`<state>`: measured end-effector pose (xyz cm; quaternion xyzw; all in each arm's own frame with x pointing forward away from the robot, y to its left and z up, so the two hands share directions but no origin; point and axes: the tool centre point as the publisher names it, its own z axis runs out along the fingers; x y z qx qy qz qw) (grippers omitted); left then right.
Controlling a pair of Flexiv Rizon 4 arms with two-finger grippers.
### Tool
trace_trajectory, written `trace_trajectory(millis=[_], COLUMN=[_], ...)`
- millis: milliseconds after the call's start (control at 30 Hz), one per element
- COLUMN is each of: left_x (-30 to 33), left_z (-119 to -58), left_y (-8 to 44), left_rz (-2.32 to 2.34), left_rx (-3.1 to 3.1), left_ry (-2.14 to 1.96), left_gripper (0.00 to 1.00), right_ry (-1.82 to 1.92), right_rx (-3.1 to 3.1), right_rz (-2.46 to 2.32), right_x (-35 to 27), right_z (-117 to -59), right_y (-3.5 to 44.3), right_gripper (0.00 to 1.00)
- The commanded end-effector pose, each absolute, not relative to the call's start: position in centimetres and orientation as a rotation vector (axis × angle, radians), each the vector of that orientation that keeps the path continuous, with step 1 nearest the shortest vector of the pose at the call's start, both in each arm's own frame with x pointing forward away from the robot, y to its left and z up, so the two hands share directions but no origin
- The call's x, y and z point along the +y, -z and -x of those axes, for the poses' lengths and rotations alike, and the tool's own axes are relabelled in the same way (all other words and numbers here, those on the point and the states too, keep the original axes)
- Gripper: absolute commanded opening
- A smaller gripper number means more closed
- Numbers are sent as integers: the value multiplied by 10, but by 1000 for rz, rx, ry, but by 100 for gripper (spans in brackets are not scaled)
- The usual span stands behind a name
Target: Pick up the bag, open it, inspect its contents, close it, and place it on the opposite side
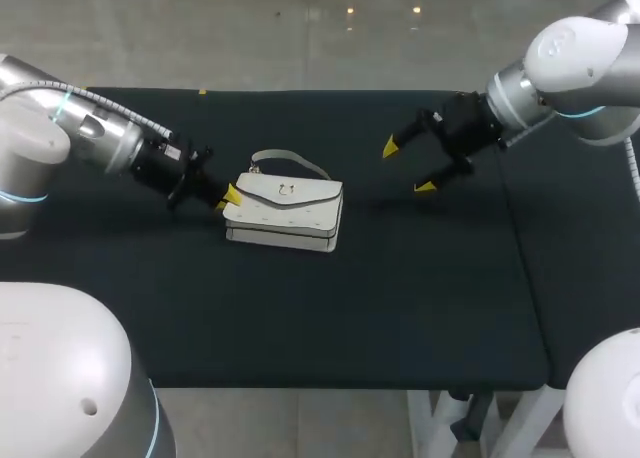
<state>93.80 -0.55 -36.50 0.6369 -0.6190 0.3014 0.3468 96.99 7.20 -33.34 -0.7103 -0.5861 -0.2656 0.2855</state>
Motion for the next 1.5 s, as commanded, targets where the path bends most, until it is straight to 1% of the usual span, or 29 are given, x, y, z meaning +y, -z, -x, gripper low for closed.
trace_trajectory(millis=[33,533,667,700,733,767,800,833,867,1500], left_x=[24,110,132,137,137,137,137,137,137,137], left_z=[-957,-1011,-1024,-1026,-1026,-1026,-1026,-1026,-1026,-1026], left_y=[365,359,357,357,357,357,357,357,357,357], left_rz=[-1608,-1622,-1610,-1653,-1653,-1653,-1653,-1653,-1653,-1653], left_rx=[-1646,-1809,-1898,-1903,-1903,-1903,-1903,-1903,-1903,-1903], left_ry=[-785,-818,-714,-684,-684,-684,-684,-684,-684,-684], left_gripper=[0,0,0,2,29,38,31,8,0,0], right_ry=[677,576,484,484,484,484,484,484,484,484], right_rx=[-1640,-1924,-2036,-2036,-2036,-2036,-2036,-2036,-2036,-2036], right_rz=[1926,2120,2101,2101,2101,2101,2101,2101,2101,2101], right_x=[44,-39,-53,-53,-53,-53,-53,-53,-53,-53], right_z=[-973,-998,-998,-998,-998,-998,-998,-998,-998,-998], right_y=[324,300,291,291,291,291,291,291,291,291], right_gripper=[100,100,100,100,100,100,100,100,100,100])
